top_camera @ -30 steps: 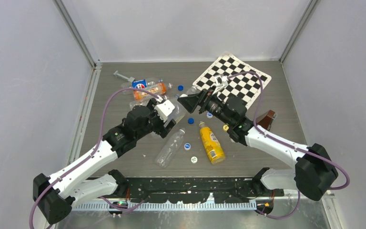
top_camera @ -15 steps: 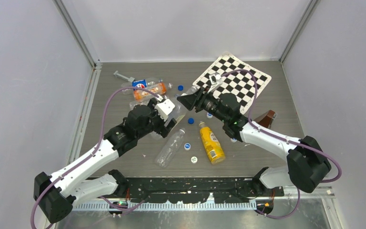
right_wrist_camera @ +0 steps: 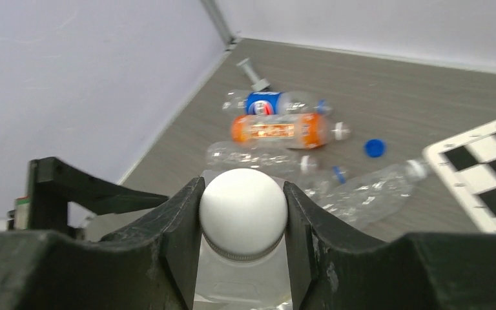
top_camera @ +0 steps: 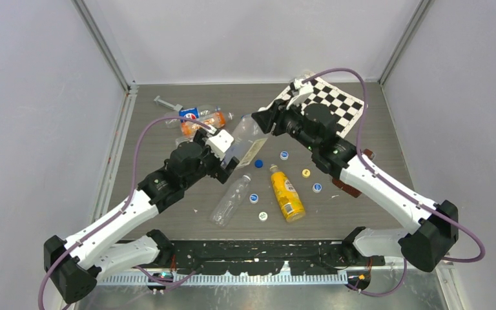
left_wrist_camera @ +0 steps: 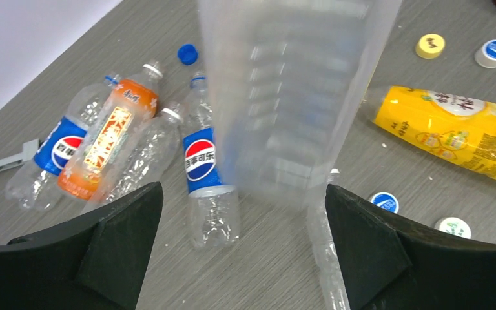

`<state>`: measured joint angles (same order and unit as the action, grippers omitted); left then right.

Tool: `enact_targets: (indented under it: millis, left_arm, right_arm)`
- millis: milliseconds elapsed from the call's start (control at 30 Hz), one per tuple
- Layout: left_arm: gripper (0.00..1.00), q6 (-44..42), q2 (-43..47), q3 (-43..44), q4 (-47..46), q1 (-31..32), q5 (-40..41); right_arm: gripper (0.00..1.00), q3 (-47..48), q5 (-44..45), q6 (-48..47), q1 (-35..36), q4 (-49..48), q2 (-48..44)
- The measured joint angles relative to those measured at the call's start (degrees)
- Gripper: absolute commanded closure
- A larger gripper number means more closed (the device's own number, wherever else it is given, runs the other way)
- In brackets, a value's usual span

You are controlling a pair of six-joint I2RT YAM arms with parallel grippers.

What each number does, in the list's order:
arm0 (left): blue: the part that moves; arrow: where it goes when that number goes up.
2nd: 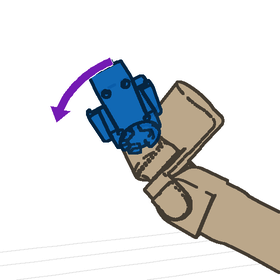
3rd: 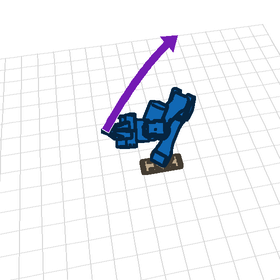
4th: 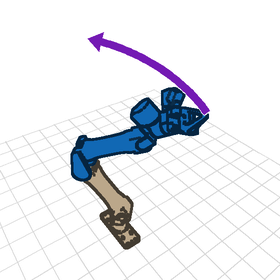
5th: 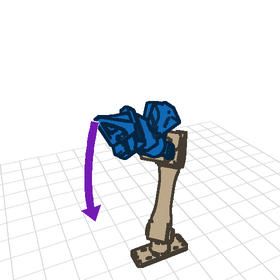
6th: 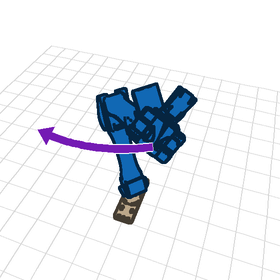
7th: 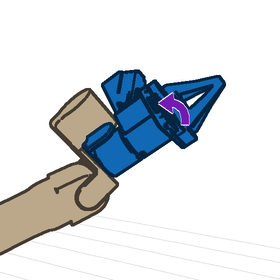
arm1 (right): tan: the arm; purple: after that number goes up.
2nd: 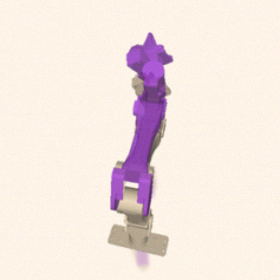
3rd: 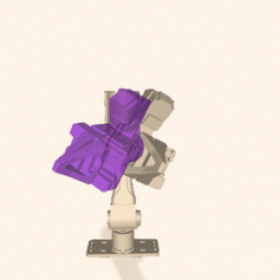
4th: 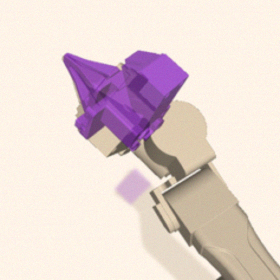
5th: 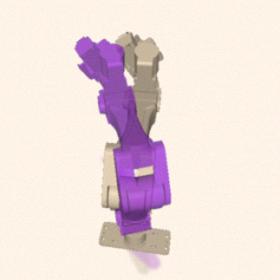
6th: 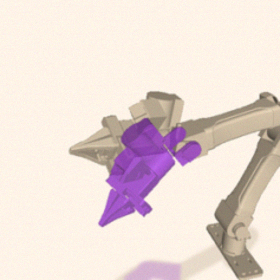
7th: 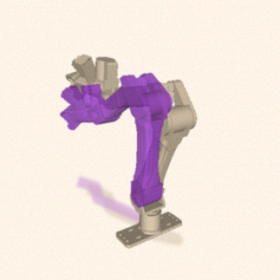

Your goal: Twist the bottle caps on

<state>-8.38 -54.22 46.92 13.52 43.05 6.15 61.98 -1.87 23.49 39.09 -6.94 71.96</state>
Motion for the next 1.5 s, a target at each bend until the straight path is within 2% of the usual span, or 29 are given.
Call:
enact_targets:
  millis: [233, 433, 767, 1167, 1267, 1400, 1500]
  left_arm:
    - [0.0, -0.33, 0.11, 0.02, 0.22, -0.04, 3.98]
    - [0.0, -0.63, 0.07, 0.02, 0.0, -0.04, 5.44]
    - [0.0, -1.05, 0.07, 0.0, -0.74, -0.04, 7.61]
    - [0.0, -2.34, 0.09, 0.0, -0.85, -0.04, 7.87]
    - [0.0, -2.58, 0.11, 0.0, -0.85, -0.04, 7.87]
    - [0.0, -2.6, 0.13, 0.0, -0.85, -0.04, 7.89]
    - [0.0, -2.6, 0.13, 0.0, -0.85, -0.04, 7.89]
  right_arm:
    - [1.0, 5.42, 9.53, -11.04, -3.69, 8.81, -0.24]
    - [1.0, 6.01, 14.95, -16.59, -7.37, 9.62, 3.87]
    - [1.0, 6.01, 16.52, -21.59, -10.08, 2.82, 15.87]
    - [0.99, 6.01, 14.08, -23.61, -10.82, -6.27, 20.98]
    - [0.92, 5.99, 13.38, -23.58, -10.84, -7.34, 22.05]
    - [0.76, 5.77, 12.72, -23.61, -10.84, -8.46, 22.8]
    - [0.58, 5.57, 12.31, -23.63, -10.88, -8.85, 22.8]
